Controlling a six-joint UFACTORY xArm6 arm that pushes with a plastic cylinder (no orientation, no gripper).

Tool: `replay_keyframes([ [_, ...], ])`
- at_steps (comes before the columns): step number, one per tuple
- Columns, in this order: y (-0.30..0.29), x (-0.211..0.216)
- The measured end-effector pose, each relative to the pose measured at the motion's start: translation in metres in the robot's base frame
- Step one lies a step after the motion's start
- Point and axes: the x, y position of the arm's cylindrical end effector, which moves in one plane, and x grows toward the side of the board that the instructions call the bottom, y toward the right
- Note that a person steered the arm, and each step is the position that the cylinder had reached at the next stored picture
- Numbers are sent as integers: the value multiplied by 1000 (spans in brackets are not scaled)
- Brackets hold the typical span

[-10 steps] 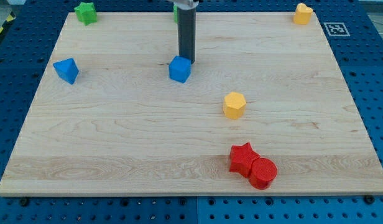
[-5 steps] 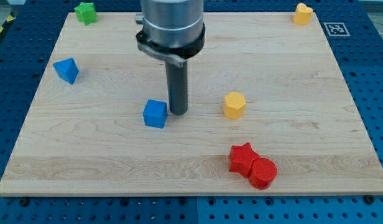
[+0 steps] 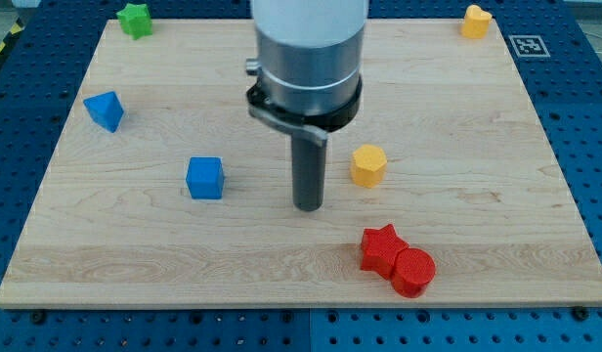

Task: Push blue cube to the bottom left corner of the board

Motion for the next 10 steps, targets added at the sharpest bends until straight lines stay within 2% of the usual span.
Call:
replay_keyframes([
  [3, -143, -19],
  [5, -170, -55],
  [6, -212, -58],
  [10, -248, 5],
])
